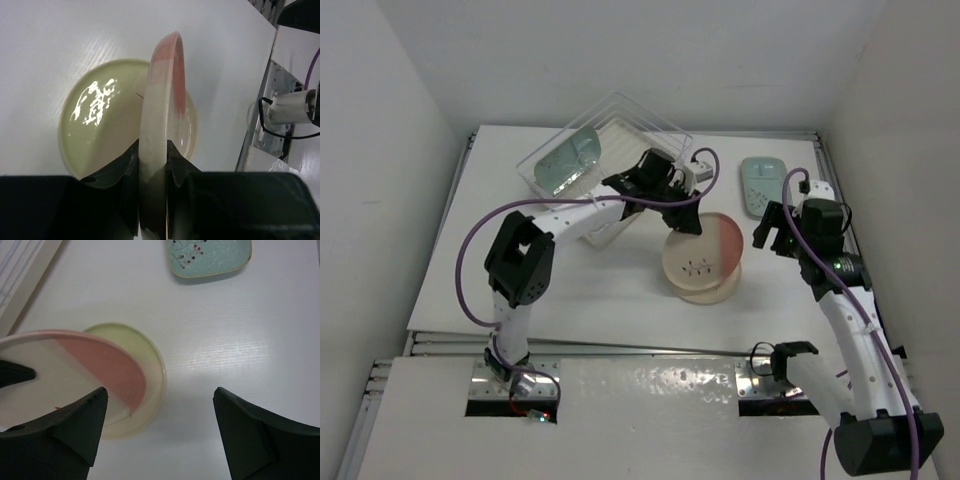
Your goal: Unload the plates from the dish rack
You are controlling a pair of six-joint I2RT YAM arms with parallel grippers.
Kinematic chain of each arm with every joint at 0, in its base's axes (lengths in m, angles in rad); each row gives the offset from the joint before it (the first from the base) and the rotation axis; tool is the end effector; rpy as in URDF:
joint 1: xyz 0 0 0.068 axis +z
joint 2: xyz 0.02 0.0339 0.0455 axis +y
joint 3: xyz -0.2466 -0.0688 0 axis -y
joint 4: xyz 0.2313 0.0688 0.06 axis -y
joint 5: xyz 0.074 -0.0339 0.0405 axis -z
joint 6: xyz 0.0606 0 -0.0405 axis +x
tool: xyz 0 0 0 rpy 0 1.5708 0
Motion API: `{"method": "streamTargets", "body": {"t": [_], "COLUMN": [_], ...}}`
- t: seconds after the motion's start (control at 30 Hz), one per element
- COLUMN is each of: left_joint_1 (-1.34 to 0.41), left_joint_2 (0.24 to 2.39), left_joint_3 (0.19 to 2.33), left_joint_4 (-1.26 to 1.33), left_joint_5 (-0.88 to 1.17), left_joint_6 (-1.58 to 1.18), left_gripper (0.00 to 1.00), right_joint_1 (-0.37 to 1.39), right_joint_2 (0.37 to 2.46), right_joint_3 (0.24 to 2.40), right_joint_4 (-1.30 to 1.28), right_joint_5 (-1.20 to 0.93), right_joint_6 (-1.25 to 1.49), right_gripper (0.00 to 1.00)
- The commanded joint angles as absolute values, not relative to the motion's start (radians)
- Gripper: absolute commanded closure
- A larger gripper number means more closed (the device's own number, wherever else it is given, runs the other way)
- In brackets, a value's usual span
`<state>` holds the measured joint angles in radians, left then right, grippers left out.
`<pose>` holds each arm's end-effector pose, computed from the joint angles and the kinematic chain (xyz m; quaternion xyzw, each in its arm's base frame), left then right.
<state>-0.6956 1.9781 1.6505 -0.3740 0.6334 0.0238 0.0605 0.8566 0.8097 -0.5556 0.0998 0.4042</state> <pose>0.3223 -0.3158 0.2430 0.4261 0.7606 -0.3986 0.2846 0.2030 0.0062 0.2728 0.1740 0.8670 0.0641 0.4625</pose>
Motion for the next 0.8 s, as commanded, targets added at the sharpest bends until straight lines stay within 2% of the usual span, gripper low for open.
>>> {"method": "streamTargets", "body": {"t": [0.0, 0.27, 0.43, 0.77], "left_joint_1": [-0.706, -0.706, -0.704, -0.681], "left_joint_2": [1.959, 1.977, 2.02, 2.06], "left_joint_3": [1.649, 1.523, 1.506, 1.5], "left_joint_4": [-0.173, 0.089, 0.103, 0.077], "left_joint_5": [0.749, 0.857, 0.824, 0.792], "left_joint_6": [-0.031, -0.15, -0.15, -0.132], "left_gripper": [1.0, 1.0, 0.96, 0.95], "right_joint_1": [0.057, 0.057, 0.057, 0.057], "right_joint_2": [0.851, 0.851, 0.871, 0.841], "right_joint_3": [0.799, 0.807, 0.865, 0.851], "right_joint_4": [-0.584, -0.632, -0.693, -0.69], "right_joint_5": [0.078, 0.04, 0.023, 0.012], "right_joint_6": [0.402, 0.463, 0.451, 0.46], "right_gripper": [0.15, 0.16, 0.16, 0.16]}}
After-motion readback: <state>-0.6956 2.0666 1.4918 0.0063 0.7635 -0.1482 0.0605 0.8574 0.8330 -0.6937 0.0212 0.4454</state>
